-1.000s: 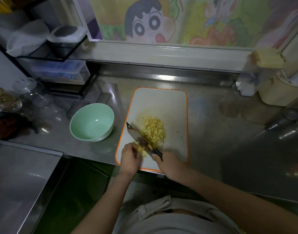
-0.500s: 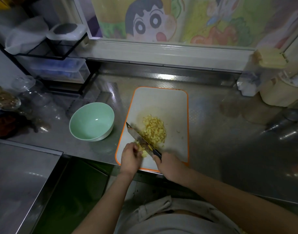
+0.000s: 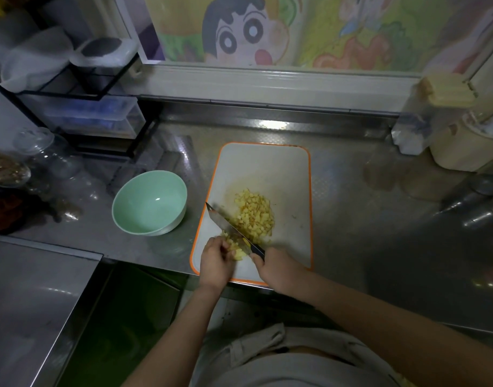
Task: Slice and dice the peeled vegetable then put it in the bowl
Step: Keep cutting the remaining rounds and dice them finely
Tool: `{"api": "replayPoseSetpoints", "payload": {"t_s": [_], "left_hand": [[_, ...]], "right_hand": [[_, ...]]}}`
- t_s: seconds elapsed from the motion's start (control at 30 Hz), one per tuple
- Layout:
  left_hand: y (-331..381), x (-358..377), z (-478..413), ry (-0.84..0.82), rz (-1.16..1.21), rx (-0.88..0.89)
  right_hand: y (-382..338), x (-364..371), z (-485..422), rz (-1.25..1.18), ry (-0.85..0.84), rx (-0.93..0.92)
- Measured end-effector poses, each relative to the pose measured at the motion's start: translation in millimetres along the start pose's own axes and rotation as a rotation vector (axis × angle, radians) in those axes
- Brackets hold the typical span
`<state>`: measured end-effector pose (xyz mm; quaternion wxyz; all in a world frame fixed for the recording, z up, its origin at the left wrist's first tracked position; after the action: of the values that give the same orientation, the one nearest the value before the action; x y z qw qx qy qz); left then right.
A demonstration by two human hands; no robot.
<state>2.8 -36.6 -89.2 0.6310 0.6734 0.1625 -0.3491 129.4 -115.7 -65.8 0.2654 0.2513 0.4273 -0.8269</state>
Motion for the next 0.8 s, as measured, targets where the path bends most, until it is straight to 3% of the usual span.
{"api": "replayPoseSetpoints", "payload": {"t_s": [0.3,0.8], "left_hand": [[-2.6,1.0,-1.7,-0.028,-0.023,-0.005],[-6.5,0.0,-1.6,-0.022,0.004,-0.068]], "right_hand": [[5.5,11.1,-1.9,0.044,0.066,0.003],[9.8,-6.7,-12.6,-0.115,-0.007,-0.065]]}}
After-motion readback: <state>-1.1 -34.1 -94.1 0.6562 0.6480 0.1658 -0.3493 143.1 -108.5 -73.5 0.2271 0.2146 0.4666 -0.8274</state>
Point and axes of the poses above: each hand's wrist, its own z-axis away from the middle knuckle, its own x-axis out of the palm, y = z × x, the point moved 7 cm from there along -z, towards the middle knuckle, and after that the axes turned 1 degree about x, right-handed, at the moved point
